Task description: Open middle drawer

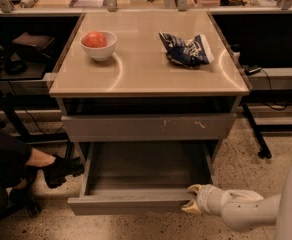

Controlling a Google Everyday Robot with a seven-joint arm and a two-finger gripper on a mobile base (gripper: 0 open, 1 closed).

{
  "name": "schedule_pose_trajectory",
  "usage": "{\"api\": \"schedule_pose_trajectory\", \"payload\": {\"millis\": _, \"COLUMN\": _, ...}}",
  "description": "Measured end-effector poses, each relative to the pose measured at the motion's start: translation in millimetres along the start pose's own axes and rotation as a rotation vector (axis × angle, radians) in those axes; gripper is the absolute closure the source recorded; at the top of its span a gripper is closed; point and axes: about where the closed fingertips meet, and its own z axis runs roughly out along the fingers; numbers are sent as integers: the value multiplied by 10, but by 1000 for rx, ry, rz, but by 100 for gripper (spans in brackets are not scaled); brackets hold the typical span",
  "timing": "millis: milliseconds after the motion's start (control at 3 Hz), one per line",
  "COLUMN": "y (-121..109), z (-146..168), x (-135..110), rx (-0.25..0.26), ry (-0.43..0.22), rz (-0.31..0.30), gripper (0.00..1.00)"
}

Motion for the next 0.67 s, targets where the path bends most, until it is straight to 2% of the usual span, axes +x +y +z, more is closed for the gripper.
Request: {"api": "schedule_pose_trajectory", "payload": {"millis": 667, "y": 82, "z": -67, "x": 50, "rx": -5, "ry": 2, "rz": 19, "gripper": 100}}
